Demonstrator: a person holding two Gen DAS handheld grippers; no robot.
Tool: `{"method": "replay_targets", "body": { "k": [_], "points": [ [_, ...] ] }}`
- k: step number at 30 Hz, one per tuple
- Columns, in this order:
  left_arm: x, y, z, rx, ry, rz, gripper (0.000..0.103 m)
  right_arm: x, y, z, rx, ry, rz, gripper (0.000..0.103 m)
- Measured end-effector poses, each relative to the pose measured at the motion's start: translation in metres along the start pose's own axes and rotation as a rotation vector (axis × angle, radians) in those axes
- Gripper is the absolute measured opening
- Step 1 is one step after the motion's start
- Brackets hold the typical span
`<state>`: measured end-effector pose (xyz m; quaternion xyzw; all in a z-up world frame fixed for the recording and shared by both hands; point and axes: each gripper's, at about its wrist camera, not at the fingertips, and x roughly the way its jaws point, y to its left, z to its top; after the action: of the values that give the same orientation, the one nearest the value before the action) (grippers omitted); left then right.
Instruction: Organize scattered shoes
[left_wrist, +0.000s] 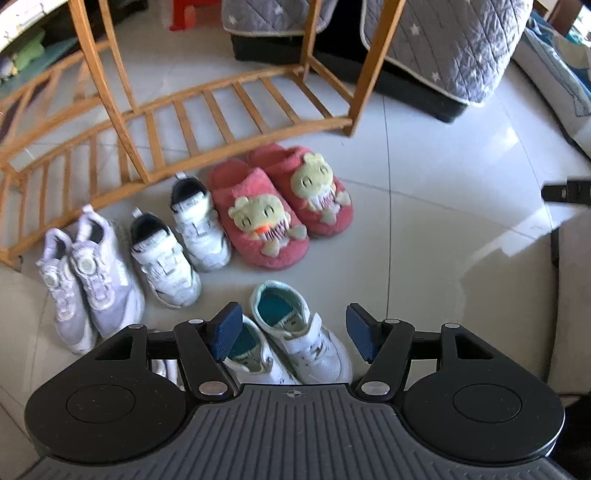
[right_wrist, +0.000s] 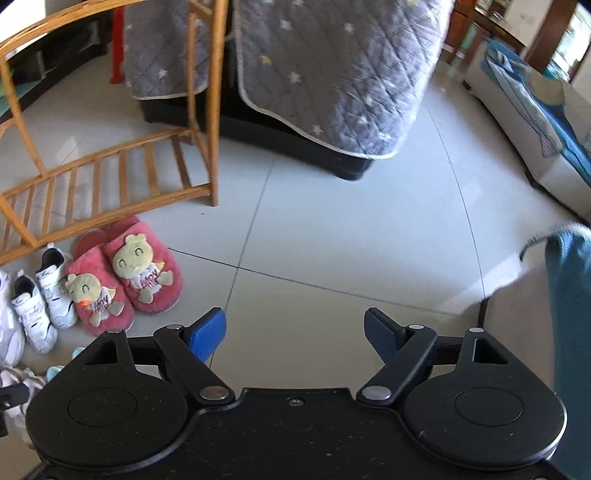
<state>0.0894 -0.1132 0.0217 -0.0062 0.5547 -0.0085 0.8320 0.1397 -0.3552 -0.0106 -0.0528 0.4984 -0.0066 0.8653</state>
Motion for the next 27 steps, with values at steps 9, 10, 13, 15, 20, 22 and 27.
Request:
{"method": "replay_targets", "body": {
  "k": [9, 10, 13, 15, 20, 22, 27],
  "points": [
    [-0.039, -0.006, 0.023, -0.144, -0.007, -0.050, 0.068, -0.015, -0.004, 0.001, 0.017, -0.035, 0.033, 0.085],
    [-0.042, -0.008, 0.025, -0.156, -0.011, -0.049, 0.068, -0.016, -0.005, 0.001, 0.023, -0.038, 0.038, 0.085],
    [-0.047, -0.021, 0.031, -0.164, -0.029, -0.024, 0.069, -0.027, -0.012, 0.005, 0.065, -0.059, 0.052, 0.085],
    [-0.043, -0.030, 0.038, -0.153, -0.019, -0.014, 0.069, -0.034, -0.013, 0.006, 0.077, -0.074, 0.047, 0.085],
    [-0.018, -0.047, 0.053, -0.131, 0.043, -0.012, 0.069, -0.047, -0.013, 0.005, 0.043, -0.140, 0.030, 0.088],
    [-0.009, -0.050, 0.058, -0.140, 0.065, -0.011, 0.069, -0.049, -0.014, 0.003, 0.018, -0.157, 0.001, 0.089],
    [0.000, -0.061, 0.061, -0.134, 0.045, 0.005, 0.069, -0.048, -0.020, 0.003, 0.009, -0.166, -0.013, 0.089]
  ]
}}
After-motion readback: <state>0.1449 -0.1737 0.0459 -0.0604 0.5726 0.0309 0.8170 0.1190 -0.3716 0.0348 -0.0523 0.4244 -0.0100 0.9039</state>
